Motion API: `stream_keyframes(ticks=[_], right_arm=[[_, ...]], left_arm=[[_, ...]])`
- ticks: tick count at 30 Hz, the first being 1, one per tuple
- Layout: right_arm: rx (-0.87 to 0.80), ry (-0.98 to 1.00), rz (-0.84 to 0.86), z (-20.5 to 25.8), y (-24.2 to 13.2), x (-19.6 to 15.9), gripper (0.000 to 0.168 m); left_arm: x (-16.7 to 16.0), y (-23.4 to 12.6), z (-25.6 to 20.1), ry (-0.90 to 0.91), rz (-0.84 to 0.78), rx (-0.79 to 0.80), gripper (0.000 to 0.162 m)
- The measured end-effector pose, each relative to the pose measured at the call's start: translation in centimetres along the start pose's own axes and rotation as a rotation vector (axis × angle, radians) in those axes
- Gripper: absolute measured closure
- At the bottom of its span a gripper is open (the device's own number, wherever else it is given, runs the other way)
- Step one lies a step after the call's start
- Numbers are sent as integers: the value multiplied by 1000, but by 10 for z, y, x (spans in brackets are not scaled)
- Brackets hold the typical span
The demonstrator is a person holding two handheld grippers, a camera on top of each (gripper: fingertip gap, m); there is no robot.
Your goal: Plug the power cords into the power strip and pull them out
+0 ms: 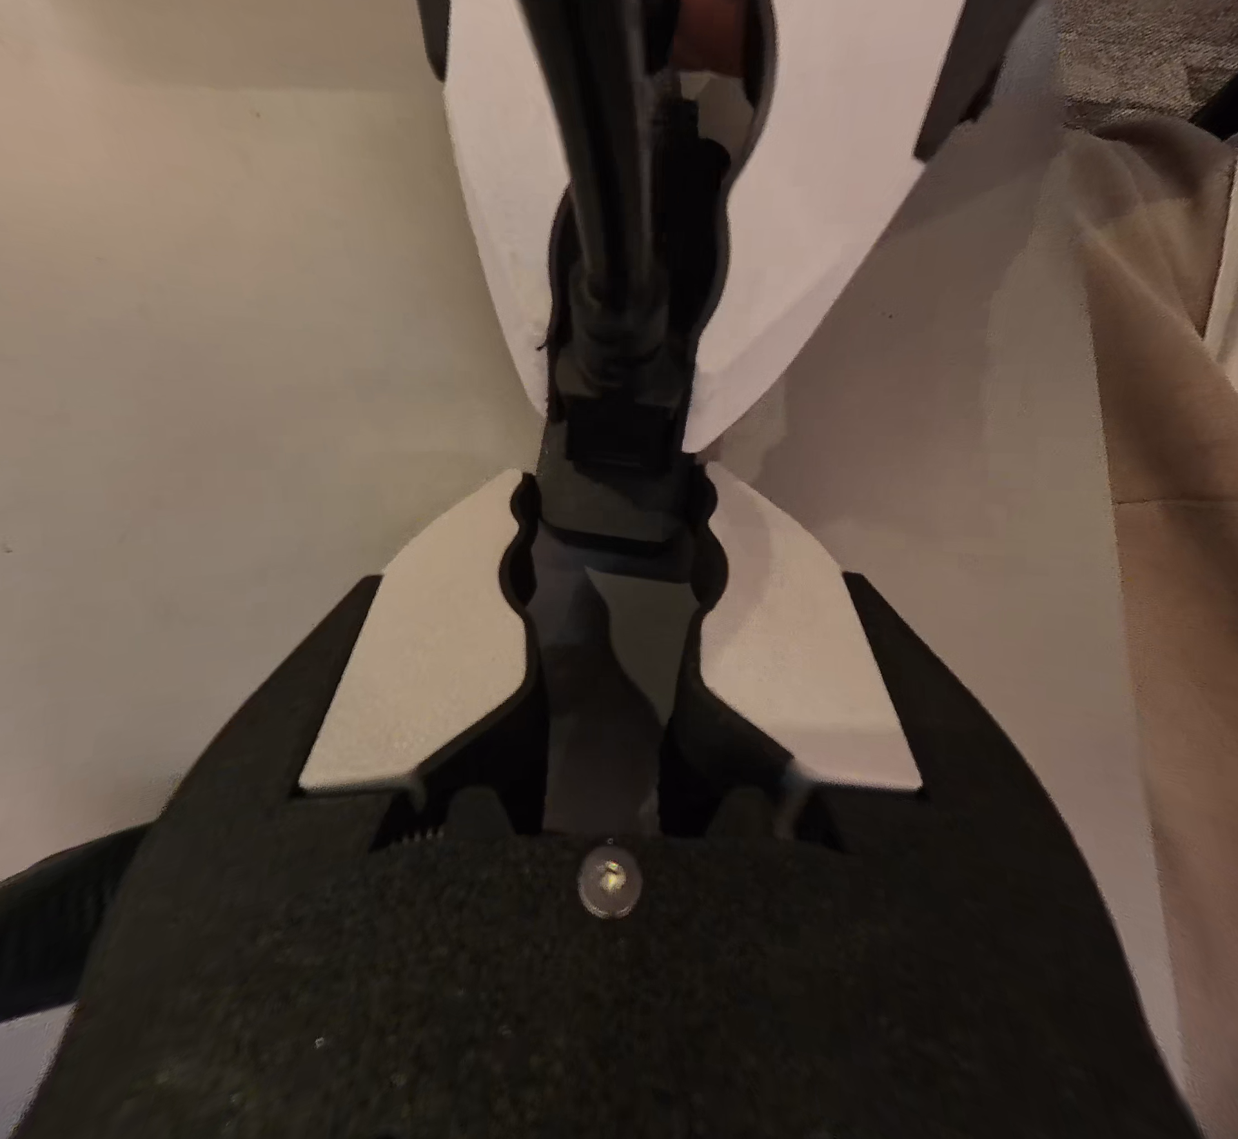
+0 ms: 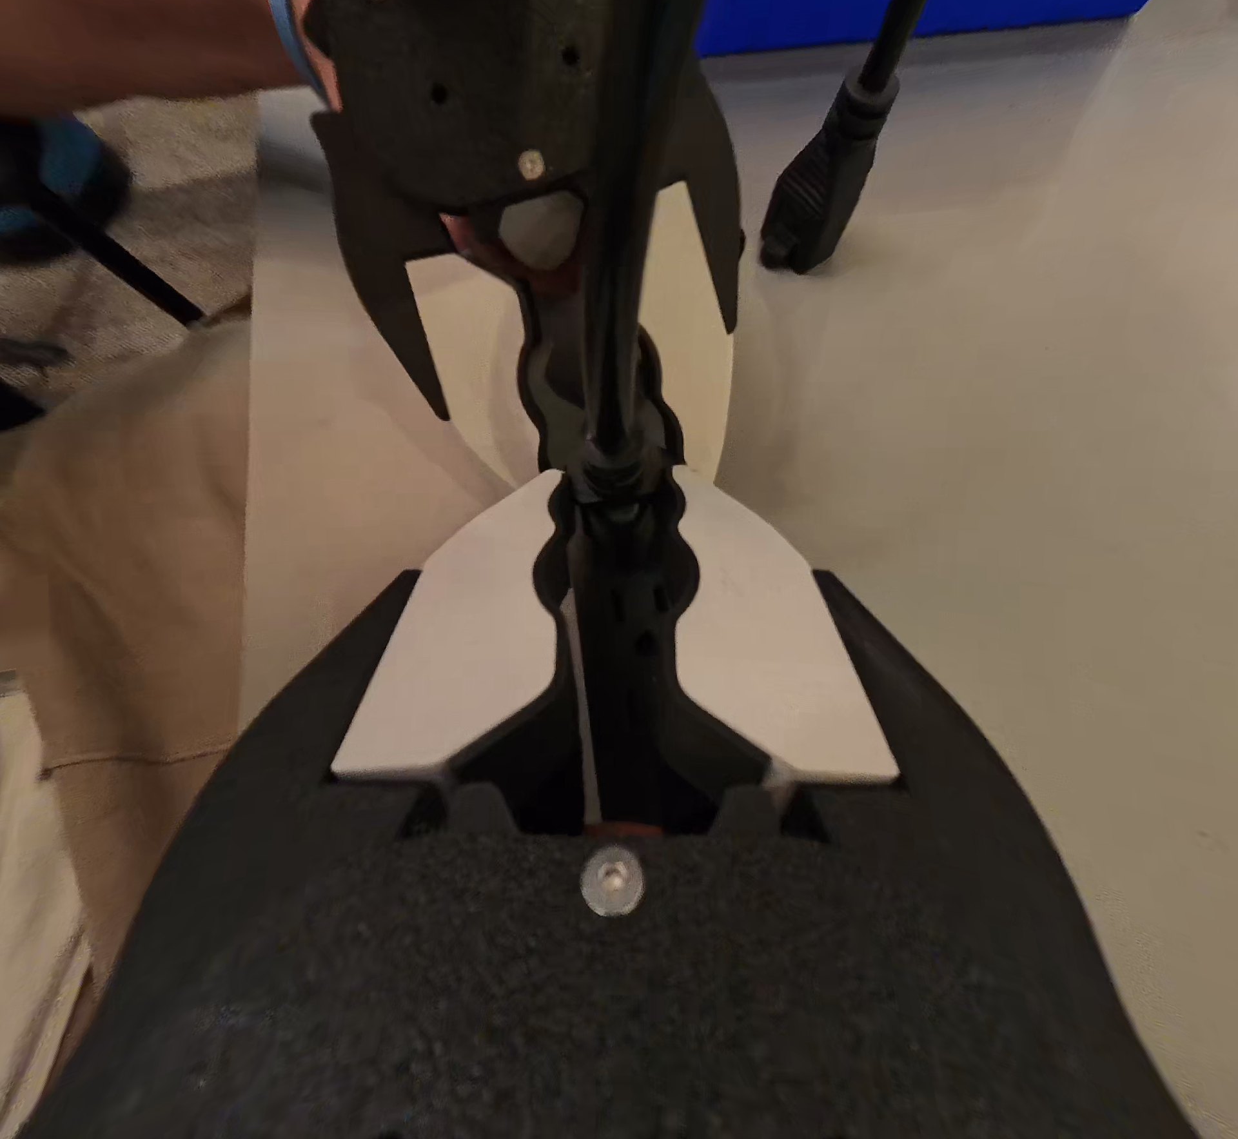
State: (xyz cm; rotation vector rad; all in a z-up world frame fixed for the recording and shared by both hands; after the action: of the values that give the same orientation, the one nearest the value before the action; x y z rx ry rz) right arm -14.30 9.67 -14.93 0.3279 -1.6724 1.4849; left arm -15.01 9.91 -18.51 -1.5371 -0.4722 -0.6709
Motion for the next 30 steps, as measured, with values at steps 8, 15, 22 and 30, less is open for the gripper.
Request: stream_keyframes(ticks=[8,15,22,30], right_arm=[[-84,-39,63,1,4,6,144],[42,50,19,-6,3,4,144],[5,39,-10,-5,-1,0,144],[-67,-4,37,0,-1,0,144]], left_arm=[[-2,-1,3,-1,-1,-4,117],[-1,0,4,-13,9,13,117],[0,2,3,-13,12,6,117],[-1,2,3,-8,15,-1,117]])
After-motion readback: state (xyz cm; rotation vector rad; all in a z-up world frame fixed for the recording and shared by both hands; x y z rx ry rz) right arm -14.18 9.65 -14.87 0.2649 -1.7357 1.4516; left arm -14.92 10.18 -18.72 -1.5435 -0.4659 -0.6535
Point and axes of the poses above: each gripper's, where its closed fingertips meet, y out along the fingers, x out of its top, z = x × y across the jaws, the point moved 1 cm from there along -y, back along the fingers, and after that the axes turned 5 degrees about z, right-handed, at the moved point
